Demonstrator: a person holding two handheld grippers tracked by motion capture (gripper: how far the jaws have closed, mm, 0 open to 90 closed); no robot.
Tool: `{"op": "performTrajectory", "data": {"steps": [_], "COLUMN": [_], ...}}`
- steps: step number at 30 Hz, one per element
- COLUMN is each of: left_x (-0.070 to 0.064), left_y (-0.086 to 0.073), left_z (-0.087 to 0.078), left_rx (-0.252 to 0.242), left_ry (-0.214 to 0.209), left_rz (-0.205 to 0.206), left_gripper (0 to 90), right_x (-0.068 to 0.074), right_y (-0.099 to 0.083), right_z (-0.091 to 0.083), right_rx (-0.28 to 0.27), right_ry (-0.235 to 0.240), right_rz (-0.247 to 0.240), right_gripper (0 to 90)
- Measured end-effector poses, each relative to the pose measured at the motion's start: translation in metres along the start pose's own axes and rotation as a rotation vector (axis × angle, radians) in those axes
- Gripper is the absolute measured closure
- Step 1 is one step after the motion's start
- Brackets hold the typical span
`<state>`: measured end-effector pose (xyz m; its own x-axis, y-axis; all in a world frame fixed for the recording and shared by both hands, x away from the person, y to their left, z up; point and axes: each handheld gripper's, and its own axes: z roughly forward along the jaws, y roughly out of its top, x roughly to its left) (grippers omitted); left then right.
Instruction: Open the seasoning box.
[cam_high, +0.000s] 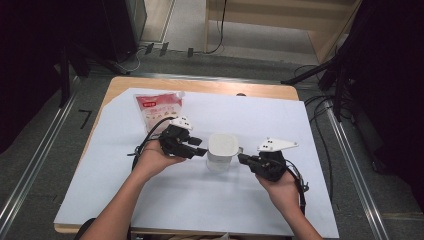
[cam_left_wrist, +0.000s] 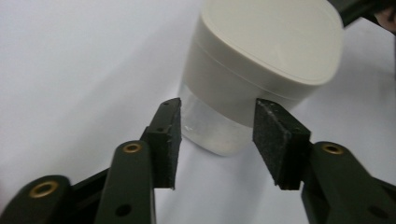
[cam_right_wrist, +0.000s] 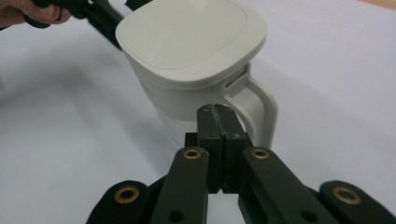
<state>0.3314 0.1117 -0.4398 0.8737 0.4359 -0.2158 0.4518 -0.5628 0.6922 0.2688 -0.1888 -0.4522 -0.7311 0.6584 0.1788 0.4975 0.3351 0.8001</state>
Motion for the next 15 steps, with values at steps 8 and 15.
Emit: {"op": "performTrajectory", "data": {"steps": [8, 15], "left_x": [-0.002, -0.004], "left_y": [0.003, 0.008], "left_z": [-0.001, 0.003], "left_rx": [0.043, 0.069], "left_ry": [-0.083, -0.132], "left_rz": [-0.006, 0.012], "left_gripper": [33.5, 24.3], "right_x": [-0.013, -0.025], "right_y": [0.0, -0.001], "right_z": [-0.017, -0.016], "right_rx": [-0.021, -0.017], "right_ry": [-0.02, -0.037], "right_rz": [0.026, 0.056], "right_gripper": [90.0, 90.0]}}
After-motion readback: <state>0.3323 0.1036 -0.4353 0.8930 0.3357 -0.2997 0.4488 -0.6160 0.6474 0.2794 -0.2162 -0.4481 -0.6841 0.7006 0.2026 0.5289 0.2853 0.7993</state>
